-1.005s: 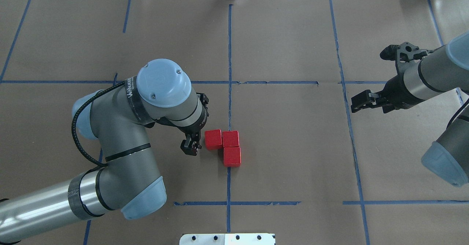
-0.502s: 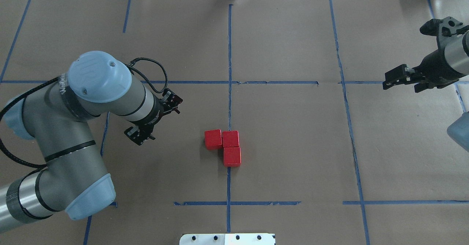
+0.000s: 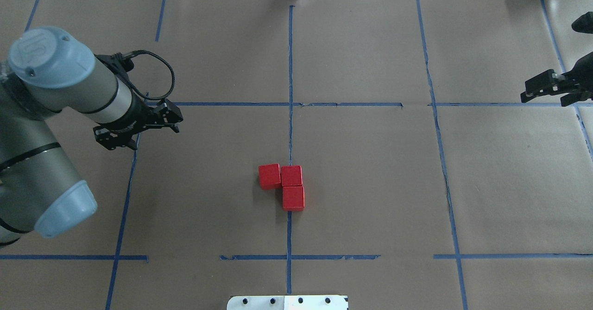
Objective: Form red blocks into L shape at center
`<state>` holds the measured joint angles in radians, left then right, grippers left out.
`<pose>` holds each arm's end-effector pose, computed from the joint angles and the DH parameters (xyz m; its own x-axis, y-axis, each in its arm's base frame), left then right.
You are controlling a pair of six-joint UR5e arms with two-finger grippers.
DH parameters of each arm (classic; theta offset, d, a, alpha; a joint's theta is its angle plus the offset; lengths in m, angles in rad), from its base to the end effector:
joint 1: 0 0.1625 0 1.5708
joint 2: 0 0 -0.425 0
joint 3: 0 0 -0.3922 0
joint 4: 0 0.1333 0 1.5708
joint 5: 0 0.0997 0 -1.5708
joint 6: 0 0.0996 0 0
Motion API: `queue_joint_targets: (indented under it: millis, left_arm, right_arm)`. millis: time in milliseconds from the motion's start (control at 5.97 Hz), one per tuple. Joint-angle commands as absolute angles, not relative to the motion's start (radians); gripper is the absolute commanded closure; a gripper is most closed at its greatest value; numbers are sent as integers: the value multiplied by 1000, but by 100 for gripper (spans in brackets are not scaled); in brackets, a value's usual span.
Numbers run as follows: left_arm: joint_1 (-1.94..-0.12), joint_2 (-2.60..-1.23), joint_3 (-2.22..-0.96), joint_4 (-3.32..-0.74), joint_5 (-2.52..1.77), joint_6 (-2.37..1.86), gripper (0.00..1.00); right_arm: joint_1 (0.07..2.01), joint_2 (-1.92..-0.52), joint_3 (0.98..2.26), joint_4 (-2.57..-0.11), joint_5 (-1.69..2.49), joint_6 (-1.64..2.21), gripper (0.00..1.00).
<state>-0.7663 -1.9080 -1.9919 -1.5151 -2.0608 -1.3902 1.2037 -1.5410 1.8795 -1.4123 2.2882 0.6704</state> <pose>0.3423 -0.4494 0.2965 0.6115 -0.3686 -0.7002 0.2876 0.9279 -0.2372 -0.1183 -0.4967 0.4755 0.6590 0.0686 0.7490 -0.1199 0.9927 0.0146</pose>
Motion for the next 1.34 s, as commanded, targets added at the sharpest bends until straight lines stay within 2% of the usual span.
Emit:
queue_joint_targets:
  millis: [0,670,1172]
  left_arm:
    - [-877,-1809,-2026,-1517,-2127,-1191,0]
    - [-1105,-1614,-2034,-1516,-2253,-704,0]
    - [-1274,-1471,-2020,-1513,-2256,-355,0]
  right_arm:
    - [1317,-1551,1821,-1414,2356,519,0]
    - [1431,-1632,1758,-1414,2358,283,0]
    - [1482,-1638,1720,-1414,2370,281,0]
